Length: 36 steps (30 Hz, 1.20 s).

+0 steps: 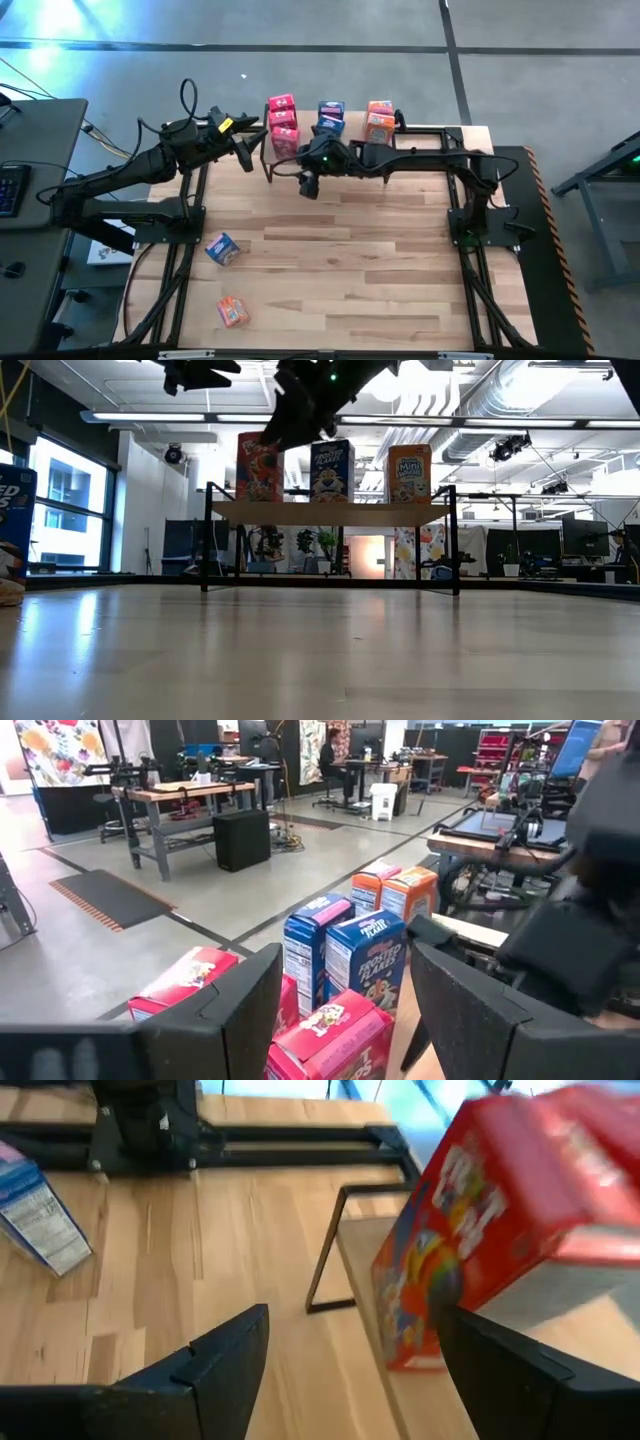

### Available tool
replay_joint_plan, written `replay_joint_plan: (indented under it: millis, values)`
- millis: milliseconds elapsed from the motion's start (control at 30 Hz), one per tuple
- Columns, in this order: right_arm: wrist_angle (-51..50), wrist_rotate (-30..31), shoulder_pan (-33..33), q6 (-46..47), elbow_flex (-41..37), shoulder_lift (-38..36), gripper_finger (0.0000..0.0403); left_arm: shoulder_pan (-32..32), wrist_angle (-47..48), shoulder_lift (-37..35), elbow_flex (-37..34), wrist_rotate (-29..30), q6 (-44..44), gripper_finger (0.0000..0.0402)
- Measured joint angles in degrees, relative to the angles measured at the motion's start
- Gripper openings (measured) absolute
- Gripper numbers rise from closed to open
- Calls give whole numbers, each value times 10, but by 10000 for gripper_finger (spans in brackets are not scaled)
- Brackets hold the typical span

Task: Stack cereal on shelf
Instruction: Put the red cereal box on the shelf aligned with the other red cereal boxes

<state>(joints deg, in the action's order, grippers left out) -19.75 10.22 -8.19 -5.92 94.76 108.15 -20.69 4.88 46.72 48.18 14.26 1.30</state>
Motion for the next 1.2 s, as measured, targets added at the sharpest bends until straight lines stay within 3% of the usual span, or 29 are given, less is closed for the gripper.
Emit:
replay_joint_plan:
  millis: [1200]
  values:
    - [7, -15, -26, -1, 0, 14, 281, 1, 0, 0, 0, 0, 0, 211]
